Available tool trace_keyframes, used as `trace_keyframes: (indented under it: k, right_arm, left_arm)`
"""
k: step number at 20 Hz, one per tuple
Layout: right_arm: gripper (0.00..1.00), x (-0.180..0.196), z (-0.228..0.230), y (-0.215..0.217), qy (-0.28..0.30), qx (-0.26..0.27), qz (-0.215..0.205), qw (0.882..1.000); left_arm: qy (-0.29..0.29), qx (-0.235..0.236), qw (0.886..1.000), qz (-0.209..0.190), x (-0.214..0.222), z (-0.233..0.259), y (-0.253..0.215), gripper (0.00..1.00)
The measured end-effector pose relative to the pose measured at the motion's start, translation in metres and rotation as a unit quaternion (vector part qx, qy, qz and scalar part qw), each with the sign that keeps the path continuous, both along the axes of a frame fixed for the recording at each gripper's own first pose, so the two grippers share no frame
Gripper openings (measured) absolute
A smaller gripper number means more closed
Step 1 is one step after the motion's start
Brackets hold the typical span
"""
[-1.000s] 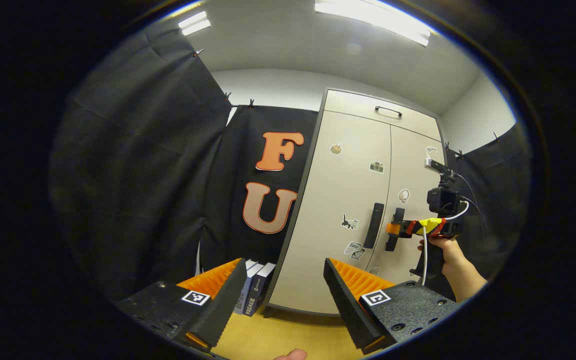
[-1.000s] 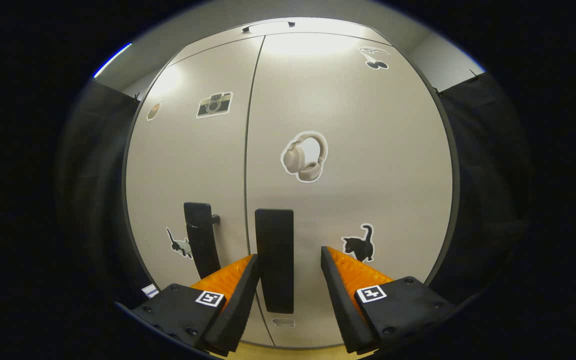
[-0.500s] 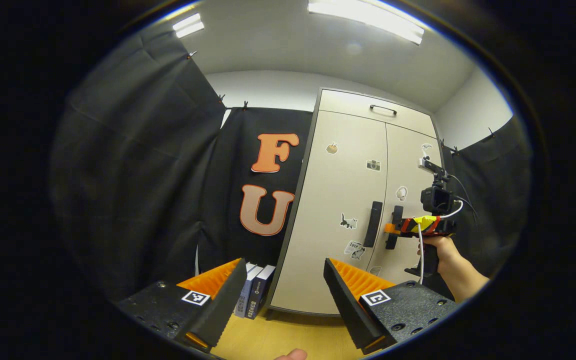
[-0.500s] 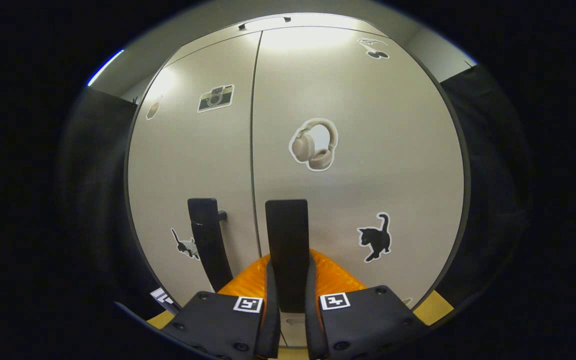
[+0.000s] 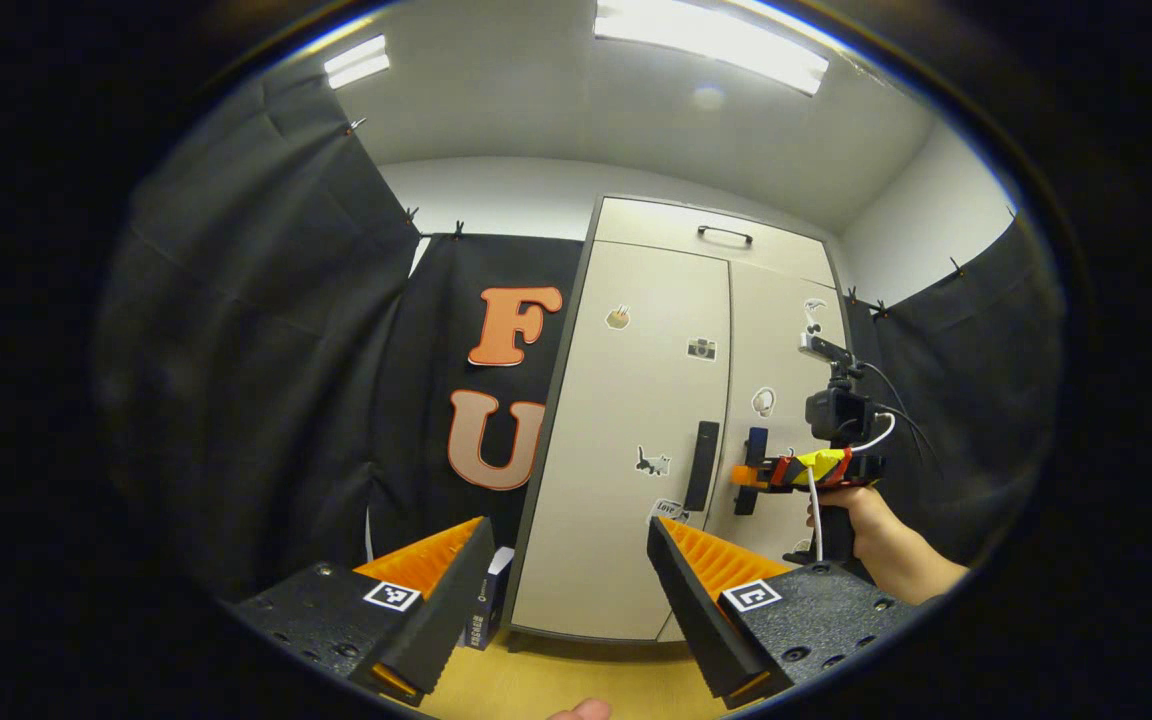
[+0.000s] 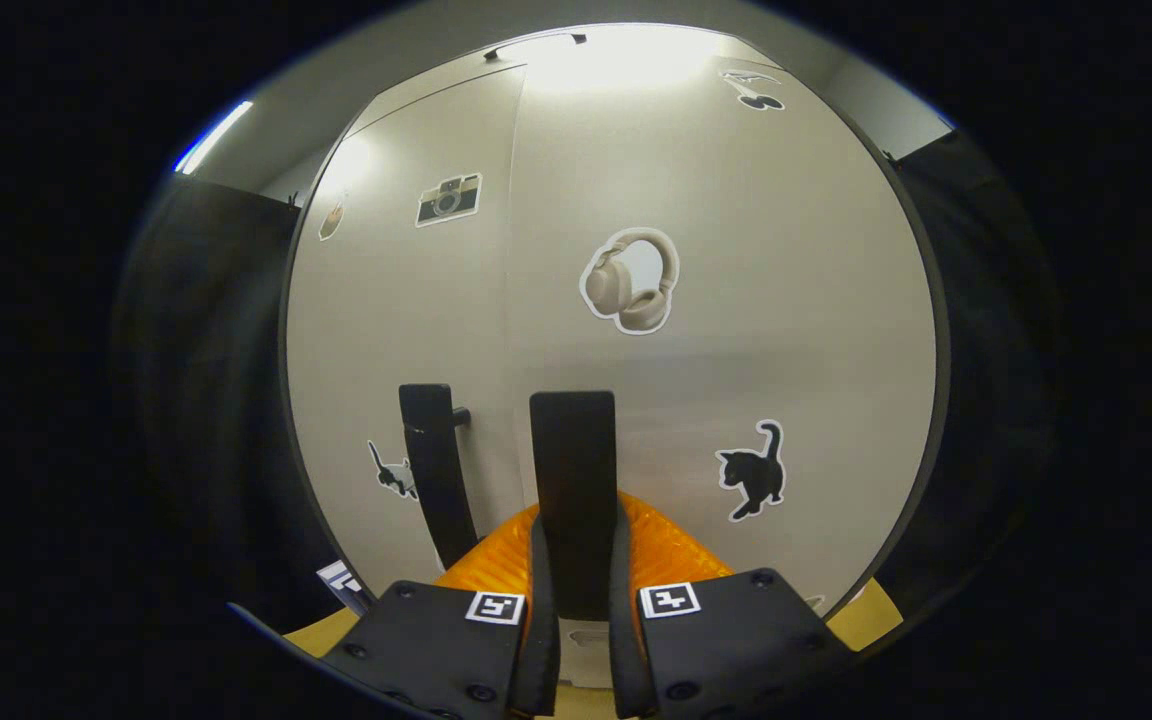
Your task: Open the right door of the double-door shoe cabinet with the right hand, and open the left door with the left hand.
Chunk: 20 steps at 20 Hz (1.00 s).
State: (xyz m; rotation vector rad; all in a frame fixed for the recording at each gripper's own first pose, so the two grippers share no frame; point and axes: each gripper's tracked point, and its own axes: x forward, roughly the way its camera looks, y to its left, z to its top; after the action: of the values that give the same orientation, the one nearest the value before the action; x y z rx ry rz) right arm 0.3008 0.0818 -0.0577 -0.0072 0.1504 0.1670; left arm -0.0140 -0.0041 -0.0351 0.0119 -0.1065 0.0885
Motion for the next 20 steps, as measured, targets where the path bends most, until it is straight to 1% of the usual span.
trace_keyframes:
  k: [3, 4, 5, 6, 9, 11, 14, 17, 20]
  right_arm:
    - [0.29, -0.024, 0.002, -0.005, 0.009, 0.008, 0.032, 0.999]
    - [0.29, -0.031, 0.002, -0.006, 0.011, -0.001, 0.044, 0.999]
    - [0.29, -0.039, 0.001, -0.008, 0.013, -0.011, 0.055, 0.998]
    - [0.29, -0.047, 0.002, -0.011, 0.014, -0.015, 0.064, 0.998]
    - [0.29, -0.073, 0.005, -0.022, 0.014, -0.013, 0.091, 0.996]
    - [0.29, -0.089, 0.007, -0.031, 0.013, -0.016, 0.104, 0.994]
    - [0.29, -0.109, 0.01, -0.044, 0.011, -0.026, 0.128, 0.991]
    - [0.29, -0.121, 0.012, -0.053, 0.022, -0.001, 0.148, 0.989]
    - [0.29, -0.141, 0.013, -0.076, 0.02, 0.002, 0.151, 0.988]
  left_arm:
    - [0.012, -0.008, 1.0, 0.001, -0.001, -0.01, -0.018, 0.95]
    - [0.015, -0.01, 1.0, 0.0, 0.0, -0.014, -0.023, 0.92]
    - [0.018, -0.01, 1.0, 0.0, 0.0, -0.016, -0.028, 0.92]
    - [0.021, -0.011, 1.0, 0.001, -0.002, -0.02, -0.032, 0.95]
    - [0.025, -0.009, 1.0, 0.004, -0.003, -0.024, -0.044, 0.94]
    - [0.026, -0.006, 1.0, 0.006, -0.003, -0.024, -0.05, 0.94]
    - [0.027, -0.009, 1.0, -0.001, -0.002, -0.028, -0.067, 0.94]
    - [0.029, -0.019, 0.999, -0.01, -0.001, -0.032, -0.084, 0.95]
    - [0.032, -0.02, 0.999, -0.018, 0.002, -0.038, -0.098, 0.94]
